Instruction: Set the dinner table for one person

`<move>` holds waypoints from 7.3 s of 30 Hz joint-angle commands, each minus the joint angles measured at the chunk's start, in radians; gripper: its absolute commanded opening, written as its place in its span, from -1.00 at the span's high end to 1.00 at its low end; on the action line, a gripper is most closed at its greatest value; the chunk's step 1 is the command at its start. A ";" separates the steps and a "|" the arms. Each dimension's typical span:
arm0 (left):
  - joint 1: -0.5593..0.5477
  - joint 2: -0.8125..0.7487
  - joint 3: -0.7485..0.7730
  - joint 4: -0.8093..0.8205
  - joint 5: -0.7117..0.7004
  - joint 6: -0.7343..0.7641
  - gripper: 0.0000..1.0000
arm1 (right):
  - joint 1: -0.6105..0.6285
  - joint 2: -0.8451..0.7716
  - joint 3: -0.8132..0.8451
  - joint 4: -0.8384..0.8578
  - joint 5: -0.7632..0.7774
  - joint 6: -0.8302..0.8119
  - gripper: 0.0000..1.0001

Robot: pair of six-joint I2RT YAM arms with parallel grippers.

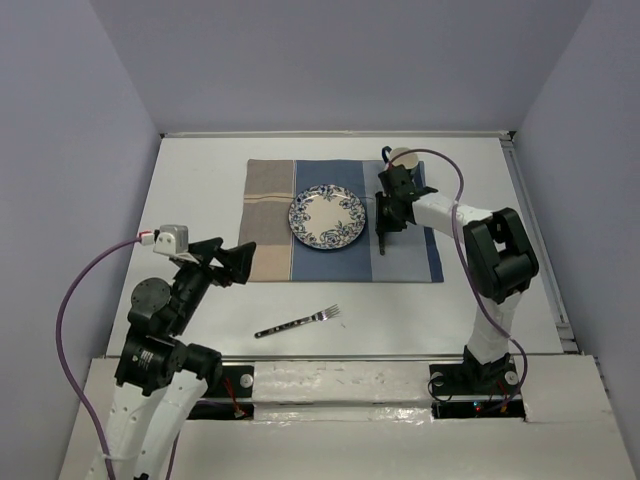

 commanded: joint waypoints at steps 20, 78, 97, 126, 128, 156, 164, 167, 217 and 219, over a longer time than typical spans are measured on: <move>-0.155 0.519 0.143 -0.402 0.282 0.001 -0.82 | -0.003 -0.683 -0.431 0.228 -0.373 0.043 0.30; -0.755 1.217 0.215 -0.479 -0.158 0.032 1.00 | -0.003 -0.999 -0.523 0.311 -0.501 0.078 0.32; -0.728 0.903 0.223 -0.440 -0.180 -0.097 1.00 | -0.003 -1.101 -0.546 0.337 -0.292 0.126 0.27; -0.137 1.498 0.856 -0.364 -0.335 0.174 1.00 | -0.003 -0.992 -0.628 0.431 -0.326 0.112 0.28; -0.122 1.521 0.850 -0.342 -0.313 0.180 1.00 | -0.003 -0.995 -0.631 0.429 -0.318 0.110 0.28; -0.068 1.690 0.816 -0.262 -0.240 0.207 1.00 | -0.003 -0.966 -0.644 0.449 -0.307 0.112 0.30; -0.063 1.710 0.809 -0.259 -0.247 0.197 0.38 | -0.003 -0.953 -0.643 0.452 -0.309 0.110 0.30; -0.062 1.707 0.806 -0.262 -0.258 0.196 0.07 | -0.003 -0.955 -0.644 0.451 -0.307 0.112 0.30; -0.062 0.157 0.051 0.209 -0.171 0.165 -0.98 | -0.003 -1.329 -0.528 0.280 0.009 -0.026 -0.99; -0.060 0.141 0.045 0.213 -0.165 0.162 -0.98 | -0.003 -1.370 -0.523 0.280 0.026 -0.026 -0.99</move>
